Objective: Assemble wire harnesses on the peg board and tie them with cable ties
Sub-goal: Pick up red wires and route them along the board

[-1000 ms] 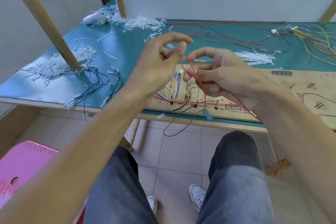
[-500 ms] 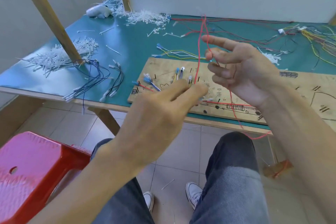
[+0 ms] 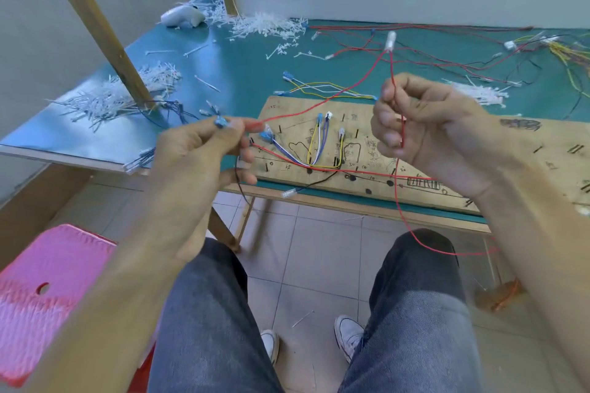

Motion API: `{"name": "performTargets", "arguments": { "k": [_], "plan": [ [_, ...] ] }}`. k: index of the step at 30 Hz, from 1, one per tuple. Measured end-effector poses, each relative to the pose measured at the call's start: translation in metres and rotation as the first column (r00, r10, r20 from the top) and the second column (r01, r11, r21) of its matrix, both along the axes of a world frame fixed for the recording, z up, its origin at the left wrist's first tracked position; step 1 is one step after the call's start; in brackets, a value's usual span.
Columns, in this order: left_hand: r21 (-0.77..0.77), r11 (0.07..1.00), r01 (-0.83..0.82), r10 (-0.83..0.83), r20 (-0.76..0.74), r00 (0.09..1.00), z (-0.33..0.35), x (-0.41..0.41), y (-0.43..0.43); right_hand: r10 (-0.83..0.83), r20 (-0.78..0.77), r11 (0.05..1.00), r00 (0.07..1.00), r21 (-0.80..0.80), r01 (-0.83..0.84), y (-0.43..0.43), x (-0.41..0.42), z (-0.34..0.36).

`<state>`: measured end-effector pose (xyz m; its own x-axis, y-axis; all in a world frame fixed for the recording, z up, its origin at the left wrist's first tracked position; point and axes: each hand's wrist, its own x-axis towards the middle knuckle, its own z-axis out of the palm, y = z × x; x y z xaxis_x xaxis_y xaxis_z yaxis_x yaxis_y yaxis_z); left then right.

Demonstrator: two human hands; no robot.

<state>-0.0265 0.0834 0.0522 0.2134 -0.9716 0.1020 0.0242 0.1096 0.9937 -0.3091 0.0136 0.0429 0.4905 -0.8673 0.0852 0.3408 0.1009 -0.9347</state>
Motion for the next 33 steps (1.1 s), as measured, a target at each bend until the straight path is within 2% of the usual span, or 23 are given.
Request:
{"name": "performTargets", "arguments": {
  "k": [3, 5, 7, 9, 15, 19, 22, 25, 27, 33],
  "plan": [
    [0.079, 0.995, -0.058, 0.047, 0.135, 0.99, -0.021, 0.003, -0.007, -0.018, -0.034, 1.0, 0.999, 0.014, 0.019, 0.001, 0.002, -0.007],
    [0.042, 0.994, -0.097, 0.082, 0.271, 0.959, -0.035, 0.009, -0.013, -0.064, -0.17, 0.998, 0.983, -0.016, 0.062, 0.002, 0.003, -0.01],
    [-0.02, 0.993, -0.12, 0.113, 0.512, 0.851, -0.044, 0.013, -0.019, -0.197, -0.403, 0.98, 0.894, -0.114, 0.164, 0.004, 0.011, -0.012],
    [-0.078, 0.988, -0.135, 0.153, 0.66, 0.736, -0.05, 0.013, -0.023, -0.337, -0.514, 0.941, 0.789, -0.216, 0.261, 0.007, 0.021, -0.015],
    [-0.231, 0.966, -0.113, 0.252, 0.763, 0.595, -0.058, 0.007, -0.031, -0.595, -0.546, 0.803, 0.589, -0.422, 0.42, 0.008, 0.032, -0.024],
    [-0.273, 0.96, -0.057, 0.263, 0.819, 0.51, -0.062, 0.008, -0.036, -0.645, -0.539, 0.764, 0.542, -0.472, 0.44, 0.01, 0.036, -0.029],
    [-0.265, 0.964, 0.01, 0.232, 0.861, 0.452, -0.065, 0.009, -0.038, -0.615, -0.521, 0.788, 0.592, -0.398, 0.469, 0.008, 0.036, -0.029],
    [-0.243, 0.968, 0.066, 0.194, 0.886, 0.422, -0.066, 0.008, -0.038, -0.548, -0.422, 0.833, 0.722, -0.198, 0.516, 0.007, 0.033, -0.027],
    [-0.228, 0.967, 0.111, 0.166, 0.9, 0.404, -0.068, 0.008, -0.035, -0.514, -0.378, 0.85, 0.77, -0.106, 0.516, 0.007, 0.029, -0.025],
    [-0.228, 0.949, 0.216, 0.146, 0.93, 0.337, -0.068, 0.016, -0.031, -0.343, -0.305, 0.917, 0.888, 0.097, 0.387, 0.016, 0.008, -0.023]
  ]
}}
